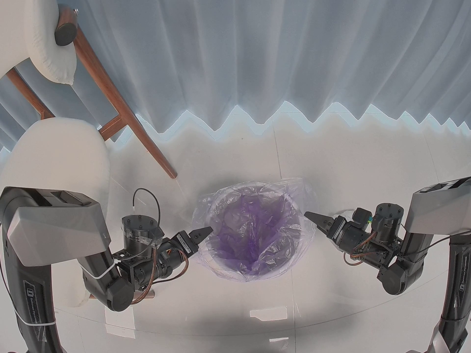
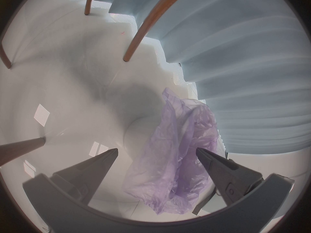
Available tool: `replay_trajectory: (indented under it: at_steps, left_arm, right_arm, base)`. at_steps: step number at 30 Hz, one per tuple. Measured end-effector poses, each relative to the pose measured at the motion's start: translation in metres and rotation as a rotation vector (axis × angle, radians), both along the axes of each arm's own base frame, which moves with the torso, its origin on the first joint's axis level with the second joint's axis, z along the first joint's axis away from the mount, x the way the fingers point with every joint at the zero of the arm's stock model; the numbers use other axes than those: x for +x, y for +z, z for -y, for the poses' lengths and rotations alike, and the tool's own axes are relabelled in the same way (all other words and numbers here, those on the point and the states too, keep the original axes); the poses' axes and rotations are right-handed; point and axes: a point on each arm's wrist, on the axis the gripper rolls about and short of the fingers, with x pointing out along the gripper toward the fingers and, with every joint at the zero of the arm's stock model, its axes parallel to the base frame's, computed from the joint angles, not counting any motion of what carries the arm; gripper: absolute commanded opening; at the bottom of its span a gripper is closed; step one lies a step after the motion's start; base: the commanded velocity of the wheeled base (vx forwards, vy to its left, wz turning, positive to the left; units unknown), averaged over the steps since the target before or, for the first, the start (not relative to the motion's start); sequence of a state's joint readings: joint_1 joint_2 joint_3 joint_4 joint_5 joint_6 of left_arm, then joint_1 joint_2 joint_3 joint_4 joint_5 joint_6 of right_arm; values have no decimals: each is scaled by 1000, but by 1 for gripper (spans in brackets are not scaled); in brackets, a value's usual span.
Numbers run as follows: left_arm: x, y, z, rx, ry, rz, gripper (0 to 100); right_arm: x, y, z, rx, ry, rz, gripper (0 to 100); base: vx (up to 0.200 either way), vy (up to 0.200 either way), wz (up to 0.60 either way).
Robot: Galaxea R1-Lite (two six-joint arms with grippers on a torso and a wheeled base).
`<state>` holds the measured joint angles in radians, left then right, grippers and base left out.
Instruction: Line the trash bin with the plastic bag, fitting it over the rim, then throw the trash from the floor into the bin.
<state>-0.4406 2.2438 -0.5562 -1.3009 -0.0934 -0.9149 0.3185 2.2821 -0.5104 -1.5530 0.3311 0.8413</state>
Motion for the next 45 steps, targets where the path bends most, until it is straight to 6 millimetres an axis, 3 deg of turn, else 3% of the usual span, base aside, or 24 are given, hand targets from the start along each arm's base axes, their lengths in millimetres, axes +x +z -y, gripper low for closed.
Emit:
replay_trajectory:
  at_steps: [9, 17, 26, 38, 39, 45]
  left_arm:
    - [-6, -3, 5, 23, 33, -4, 0]
    - [-15, -18, 2, 59, 45, -34, 0]
    - [-6, -44, 4, 91, 69, -66, 0]
    - [9, -55, 7, 131, 133, -50, 0]
    - [9, -55, 7, 130, 130, -52, 100]
    - [-2, -55, 8, 124, 86, -75, 100]
  right_arm:
    - [-6, -8, 1, -22, 5, -31, 0]
    - [-8, -22, 6, -65, 0, -63, 0]
    - [7, -46, 7, -103, -34, -71, 0]
    - [25, -65, 3, -104, -59, -73, 0]
    - [25, -67, 3, -106, -57, -81, 100]
    - [17, -68, 3, -112, -51, -109, 100]
  base:
    - [0, 0, 0]
    - [0, 0, 0]
    - [0, 0, 0]
    - [0, 0, 0]
    - [0, 0, 0]
    - [0, 0, 0]
